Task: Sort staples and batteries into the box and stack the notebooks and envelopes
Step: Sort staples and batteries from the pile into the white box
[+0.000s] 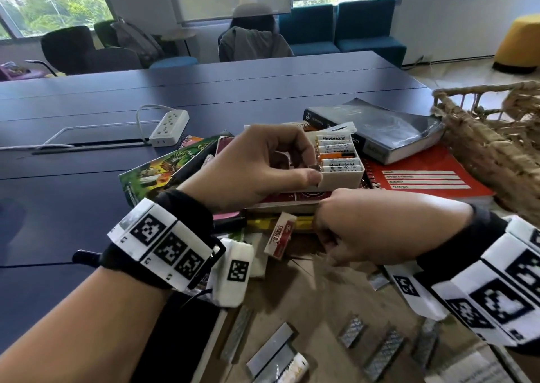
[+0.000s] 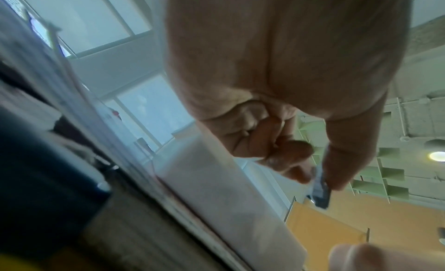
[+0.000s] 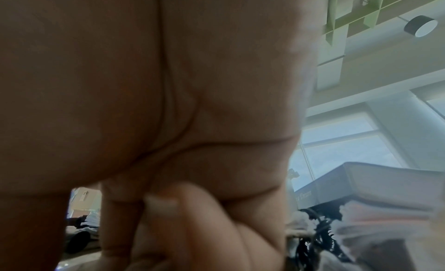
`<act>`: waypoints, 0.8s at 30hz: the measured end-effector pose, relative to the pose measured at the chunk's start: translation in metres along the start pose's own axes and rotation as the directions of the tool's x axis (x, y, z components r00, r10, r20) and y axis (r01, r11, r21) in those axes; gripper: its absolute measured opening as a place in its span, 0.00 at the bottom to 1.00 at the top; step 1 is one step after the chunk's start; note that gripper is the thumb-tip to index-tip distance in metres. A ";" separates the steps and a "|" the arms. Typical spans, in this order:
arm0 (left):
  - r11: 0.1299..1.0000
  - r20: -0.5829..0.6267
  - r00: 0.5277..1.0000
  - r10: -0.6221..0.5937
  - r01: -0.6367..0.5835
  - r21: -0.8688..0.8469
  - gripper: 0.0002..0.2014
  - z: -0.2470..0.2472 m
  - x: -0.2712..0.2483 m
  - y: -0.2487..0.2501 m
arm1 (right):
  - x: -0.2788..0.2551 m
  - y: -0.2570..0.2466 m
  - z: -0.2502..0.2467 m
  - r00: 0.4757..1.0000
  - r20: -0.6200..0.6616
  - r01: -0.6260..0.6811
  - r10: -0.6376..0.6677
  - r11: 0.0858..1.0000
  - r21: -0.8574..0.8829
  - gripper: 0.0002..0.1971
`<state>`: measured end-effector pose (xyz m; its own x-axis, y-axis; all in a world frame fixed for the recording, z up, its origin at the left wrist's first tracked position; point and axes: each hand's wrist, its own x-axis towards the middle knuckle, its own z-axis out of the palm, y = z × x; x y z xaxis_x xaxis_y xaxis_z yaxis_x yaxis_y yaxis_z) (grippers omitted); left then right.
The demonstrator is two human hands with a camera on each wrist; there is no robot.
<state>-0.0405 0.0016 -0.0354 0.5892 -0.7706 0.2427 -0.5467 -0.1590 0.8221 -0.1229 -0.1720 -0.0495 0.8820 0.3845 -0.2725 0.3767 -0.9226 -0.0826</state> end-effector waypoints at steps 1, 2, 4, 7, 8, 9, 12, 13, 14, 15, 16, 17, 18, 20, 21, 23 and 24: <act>1.000 -0.022 1.000 -0.002 0.002 0.008 0.06 0.000 0.000 -0.001 | 0.000 0.001 0.001 1.000 -0.015 0.004 -0.004 1.000 -0.001 0.14; 1.000 -0.055 0.998 -0.009 0.010 0.004 0.06 -0.001 0.000 -0.001 | 0.000 0.001 0.002 1.000 -0.030 0.003 -0.003 1.000 -0.002 0.14; 0.998 -0.138 0.989 -0.049 0.045 -0.033 0.06 -0.002 0.000 -0.003 | 0.001 0.001 0.005 0.999 -0.052 0.009 -0.010 1.000 -0.024 0.11; 0.993 -0.219 0.970 -0.104 0.090 -0.075 0.06 0.000 0.002 -0.004 | 0.001 0.002 0.007 0.999 -0.052 -0.007 0.005 0.999 -0.046 0.09; 0.992 -0.237 0.965 -0.113 0.097 -0.076 0.06 0.001 0.003 -0.005 | 0.001 0.002 0.006 0.999 -0.050 -0.012 0.010 0.999 -0.041 0.08; 0.992 -0.252 0.960 -0.117 0.102 -0.073 0.06 0.002 0.004 -0.007 | 0.001 0.002 0.005 0.998 -0.055 -0.011 0.009 0.999 -0.037 0.07; 0.992 -0.285 0.951 -0.118 0.102 -0.070 0.07 0.004 0.007 -0.010 | 0.003 0.002 0.002 0.997 -0.075 0.013 -0.016 0.999 -0.043 0.09; 0.993 -0.290 0.950 -0.118 0.104 -0.064 0.07 0.004 0.008 -0.011 | 0.004 0.002 0.002 0.998 -0.062 0.019 -0.022 0.999 -0.042 0.09; 0.993 -0.293 0.949 -0.120 0.109 -0.050 0.07 0.005 0.008 -0.011 | 0.004 0.001 0.002 0.998 -0.047 0.027 -0.029 0.999 -0.041 0.08; 0.993 -0.293 0.949 -0.120 0.115 -0.035 0.07 0.005 0.008 -0.011 | 0.005 0.000 0.003 0.999 -0.034 0.035 -0.037 0.998 -0.044 0.06; 0.993 -0.292 0.949 -0.120 0.117 -0.025 0.08 0.005 0.008 -0.011 | 0.005 -0.002 0.003 0.999 -0.031 0.043 -0.044 0.998 -0.047 0.04; 0.993 -0.292 0.949 -0.118 0.117 -0.021 0.08 0.005 0.008 -0.011 | 0.005 -0.003 0.005 0.998 -0.038 0.052 -0.054 0.997 -0.053 0.03; 0.993 -0.292 0.950 -0.114 0.114 -0.020 0.08 0.005 0.007 -0.011 | 0.005 -0.005 0.006 0.997 -0.050 0.061 -0.064 0.997 -0.056 0.03; 0.994 -0.288 0.952 -0.109 0.112 -0.003 0.08 0.005 0.007 -0.011 | 0.005 -0.006 0.008 0.995 -0.063 0.073 -0.077 0.996 -0.056 0.04; 0.993 -0.281 0.954 -0.106 0.114 0.013 0.08 0.005 0.007 -0.011 | 0.005 -0.005 0.008 0.995 -0.063 0.071 -0.074 0.996 -0.051 0.04; 0.992 -0.271 0.957 -0.103 0.118 0.039 0.08 0.005 0.008 -0.011 | 0.003 -0.003 0.006 0.997 -0.056 0.059 -0.061 0.998 -0.034 0.05; 0.992 -0.271 0.957 -0.104 0.121 0.047 0.08 0.005 0.008 -0.011 | 0.002 -0.001 0.004 0.997 -0.057 0.052 -0.054 0.998 -0.024 0.06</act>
<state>-0.0325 -0.0060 -0.0451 0.7819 -0.5539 0.2861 -0.4986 -0.2801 0.8203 -0.1230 -0.1703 -0.0538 0.8752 0.4346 -0.2125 0.4291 -0.9002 -0.0741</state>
